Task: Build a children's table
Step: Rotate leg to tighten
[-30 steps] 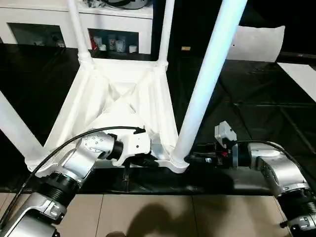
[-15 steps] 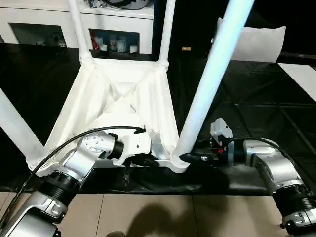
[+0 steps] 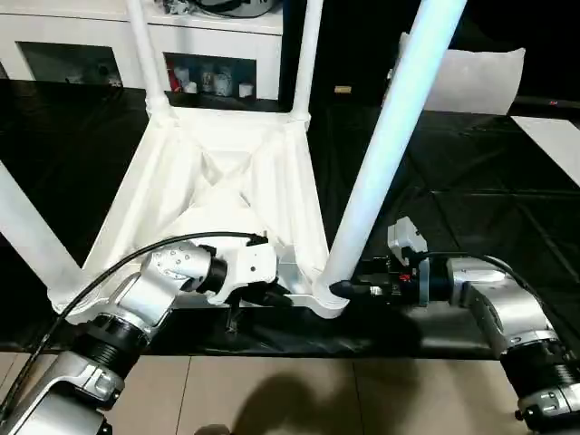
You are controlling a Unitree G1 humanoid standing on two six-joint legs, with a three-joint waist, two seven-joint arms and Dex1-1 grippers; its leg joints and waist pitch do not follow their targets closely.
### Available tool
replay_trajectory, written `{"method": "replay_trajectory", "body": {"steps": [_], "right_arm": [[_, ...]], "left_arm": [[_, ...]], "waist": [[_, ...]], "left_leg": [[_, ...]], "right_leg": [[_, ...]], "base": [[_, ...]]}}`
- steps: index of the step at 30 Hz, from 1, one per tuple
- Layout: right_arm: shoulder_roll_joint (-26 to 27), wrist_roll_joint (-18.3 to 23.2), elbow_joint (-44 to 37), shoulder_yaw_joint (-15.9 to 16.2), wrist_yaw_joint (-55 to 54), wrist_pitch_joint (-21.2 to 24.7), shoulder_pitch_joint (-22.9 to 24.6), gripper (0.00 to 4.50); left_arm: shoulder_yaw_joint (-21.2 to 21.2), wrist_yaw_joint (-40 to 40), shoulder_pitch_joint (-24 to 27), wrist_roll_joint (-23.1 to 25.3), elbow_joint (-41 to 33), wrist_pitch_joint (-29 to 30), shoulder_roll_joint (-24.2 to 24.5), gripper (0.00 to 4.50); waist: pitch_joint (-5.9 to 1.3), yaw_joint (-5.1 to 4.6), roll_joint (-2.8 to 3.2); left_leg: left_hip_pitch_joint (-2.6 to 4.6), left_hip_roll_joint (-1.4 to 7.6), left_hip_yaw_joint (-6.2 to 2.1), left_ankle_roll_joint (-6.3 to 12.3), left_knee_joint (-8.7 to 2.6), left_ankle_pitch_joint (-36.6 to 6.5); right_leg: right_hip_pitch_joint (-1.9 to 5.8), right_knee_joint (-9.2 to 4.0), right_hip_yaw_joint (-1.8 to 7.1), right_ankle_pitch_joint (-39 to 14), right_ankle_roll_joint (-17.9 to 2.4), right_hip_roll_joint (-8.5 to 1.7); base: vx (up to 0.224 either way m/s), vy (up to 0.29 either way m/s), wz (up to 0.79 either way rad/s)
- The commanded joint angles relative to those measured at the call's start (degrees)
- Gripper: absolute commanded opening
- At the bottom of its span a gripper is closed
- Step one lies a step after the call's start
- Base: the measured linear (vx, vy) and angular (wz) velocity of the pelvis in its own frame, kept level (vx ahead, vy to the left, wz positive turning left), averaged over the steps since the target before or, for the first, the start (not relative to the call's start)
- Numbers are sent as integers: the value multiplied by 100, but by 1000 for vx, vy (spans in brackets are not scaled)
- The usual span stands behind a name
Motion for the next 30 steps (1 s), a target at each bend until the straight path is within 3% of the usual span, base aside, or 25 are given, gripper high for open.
{"method": "replay_trajectory", "body": {"steps": [1, 3, 5, 7, 9, 11, 12, 13, 14, 15, 16, 19, 21, 25, 30], "right_arm": [[192, 84, -356, 48, -436, 316, 80, 186], [302, -88, -442, 39, -941, 518, 84, 186], [535, -139, -491, -109, -1581, 850, 28, 186], [803, -180, -559, -277, -2244, 1239, -34, 186], [1109, -420, -590, -415, -3056, 1608, -104, 186], [1411, -549, -608, -560, -3741, 1866, -149, 186], [1411, -549, -608, -560, -3741, 1866, -149, 186], [1567, -589, -655, -547, -3953, 1693, -103, 242], [1595, -603, -663, -541, -3996, 1638, -93, 256], [1671, -607, -702, -516, -4071, 1472, -48, 264], [1671, -607, -702, -516, -4071, 1472, -48, 264], [1695, -550, -904, -589, -4032, 1494, 38, 304], [1661, -518, -944, -619, -3964, 1479, 58, 311], [1301, -406, -817, -707, -3533, 1284, 47, 349], [640, -326, -690, -659, -2577, 1074, 5, 388]], "left_arm": [[-177, 203, 148, 48, -147, 450, -266, 0], [-93, 413, 169, -26, -248, 763, -429, 0], [-51, 653, 159, -41, -326, 1125, -622, 0], [10, 1003, 103, -8, -306, 1423, -875, 0], [139, 1526, -14, 42, -194, 1707, -1206, 0], [308, 2105, -145, 101, -72, 1998, -1550, 0], [308, 2105, -145, 101, -72, 1998, -1550, 0], [467, 2560, -248, 100, 7, 2222, -1866, 0], [492, 2639, -266, 101, 19, 2261, -1923, 0], [520, 2803, -317, 129, 36, 2320, -2053, 0], [520, 2803, -317, 129, 36, 2320, -2053, 0], [451, 2730, -295, 295, -28, 2217, -1939, 0], [432, 2679, -277, 324, -44, 2156, -1868, 0], [319, 2325, -205, 356, 0, 1765, -1511, 0], [237, 1829, -147, 336, 76, 1356, -1123, 0]], "waist": [[-342, -6, 22], [-310, -43, 15], [-264, -78, 10], [-241, -127, 14], [-228, -197, 27], [-251, -239, 1], [-251, -246, 9], [-267, -240, -2], [-278, -232, 14], [-315, -218, 6], [-315, -218, 6], [-347, -176, 13], [-339, -158, 13], [-304, -162, 41], [-303, -149, 46]], "left_leg": [[77, 402, -104, 328, -403, -464], [84, 393, -108, 229, -437, -611], [94, 379, -121, 25, -479, -1093], [90, 382, -155, -138, -524, -1351], [108, 366, -170, -250, -534, -1567], [72, 355, -195, -292, -545, -1488], [87, 353, -186, -284, -537, -1458], [102, 342, -166, -239, -508, -1395], [109, 350, -156, -225, -498, -1302], [71, 350, -145, -105, -479, -895], [71, 350, -145, -105, -479, -895], [44, 315, -107, 237, -427, -295], [50, 317, -98, 322, -430, -311], [63, 339, -111, 212, -468, -725], [64, 353, -104, 210, -458, -731]], "right_leg": [[265, -337, 308, 227, -1559, -503], [254, -375, 308, -75, -1513, -495], [246, -496, 326, -1135, -1294, -529], [244, -544, 324, -1715, -1088, -524], [217, -588, 332, -2156, -911, -521], [242, -598, 320, -2250, -788, -530], [213, -616, 323, -2227, -758, -522], [210, -624, 339, -2128, -762, -532], [204, -609, 348, -1937, -807, -530], [241, -527, 350, -1080, -963, -502], [241, -527, 350, -1080, -963, -502], [281, -438, 338, 47, -1166, -471], [283, -447, 334, 81, -1207, -475], [270, -516, 328, -587, -1142, -482], [275, -506, 333, -562, -1147, -485]], "base": [[0, 0, 0], [0, 0, 0], [0, 0, 0], [0, 0, 0], [0, 0, 0], [0, 0, 0], [0, 0, 0], [0, 0, 0], [0, 0, 0], [0, 0, 0], [0, 0, 0], [0, 0, 0], [0, 0, 0], [0, 0, 0], [0, 0, 0]]}}
